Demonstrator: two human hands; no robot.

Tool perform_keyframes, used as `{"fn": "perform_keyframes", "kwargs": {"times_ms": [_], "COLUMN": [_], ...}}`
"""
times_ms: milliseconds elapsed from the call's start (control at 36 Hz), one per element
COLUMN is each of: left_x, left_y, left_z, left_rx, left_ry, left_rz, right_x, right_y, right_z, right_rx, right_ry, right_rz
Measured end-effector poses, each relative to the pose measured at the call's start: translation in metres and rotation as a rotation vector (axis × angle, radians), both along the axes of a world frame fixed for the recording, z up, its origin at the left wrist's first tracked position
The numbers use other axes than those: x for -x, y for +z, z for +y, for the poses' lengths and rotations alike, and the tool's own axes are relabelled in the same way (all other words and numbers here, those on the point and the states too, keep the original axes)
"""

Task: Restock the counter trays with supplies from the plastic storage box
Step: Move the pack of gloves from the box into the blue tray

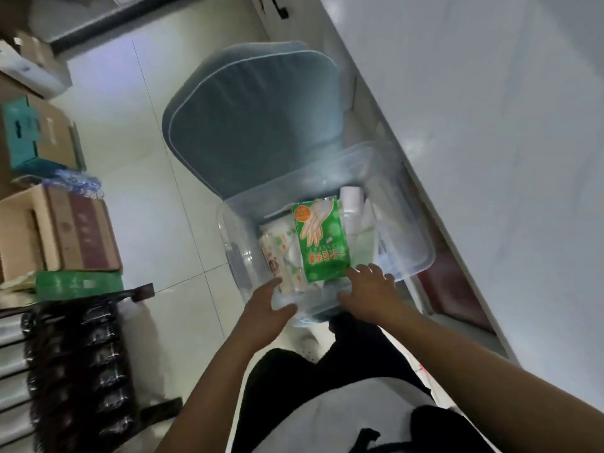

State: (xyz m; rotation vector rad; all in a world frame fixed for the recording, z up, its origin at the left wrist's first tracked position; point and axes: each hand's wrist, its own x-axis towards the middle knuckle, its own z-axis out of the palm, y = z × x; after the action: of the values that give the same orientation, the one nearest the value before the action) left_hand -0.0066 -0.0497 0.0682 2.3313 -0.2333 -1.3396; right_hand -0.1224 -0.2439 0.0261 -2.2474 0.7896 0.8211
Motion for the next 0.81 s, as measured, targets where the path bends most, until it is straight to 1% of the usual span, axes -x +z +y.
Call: {"fn": "perform_keyframes", "kwargs": {"times_ms": [111,194,306,361,444,556,583,694,806], "left_x": [-0.02,-0.033,-0.053,-0.06,-0.068,-0.07,-0.07,-0.07,-0.074], "left_y": [-0.042,-0.084,-0.147,-0.174,-0.206,-0.226,-0.229,-0.24,-0.256], "left_z": [-0.04,-0.06,-0.081,-0.09,-0.102,-0.113,-0.116,-0.123,-0.122], "left_rx": [0.0,-0.041,-0.085,-0.081,-0.07,-0.068,-0.073,-0.092,-0.091], "left_ry": [0.204,0.243,0.329,0.377,0.44,0.493,0.505,0.515,0.494], "left_rz": [0.126,0.221,0.273,0.255,0.21,0.253,0.237,0.061,0.034], "right_x": [-0.012,-0.01,-0.004,-0.003,-0.001,0.006,0.006,0.001,0.001], "right_y": [-0.045,-0.075,-0.11,-0.121,-0.131,-0.136,-0.137,-0.139,-0.14], "right_z": [-0.005,-0.009,-0.013,-0.014,-0.014,-0.012,-0.012,-0.01,-0.008], "right_rx": [0.048,0.109,0.217,0.235,0.299,0.354,0.361,0.385,0.41], "right_ry": [0.094,0.131,0.16,0.176,0.181,0.17,0.159,0.1,0.035], "right_rz": [0.1,0.135,0.053,0.016,-0.099,-0.192,-0.204,-0.193,-0.222]}}
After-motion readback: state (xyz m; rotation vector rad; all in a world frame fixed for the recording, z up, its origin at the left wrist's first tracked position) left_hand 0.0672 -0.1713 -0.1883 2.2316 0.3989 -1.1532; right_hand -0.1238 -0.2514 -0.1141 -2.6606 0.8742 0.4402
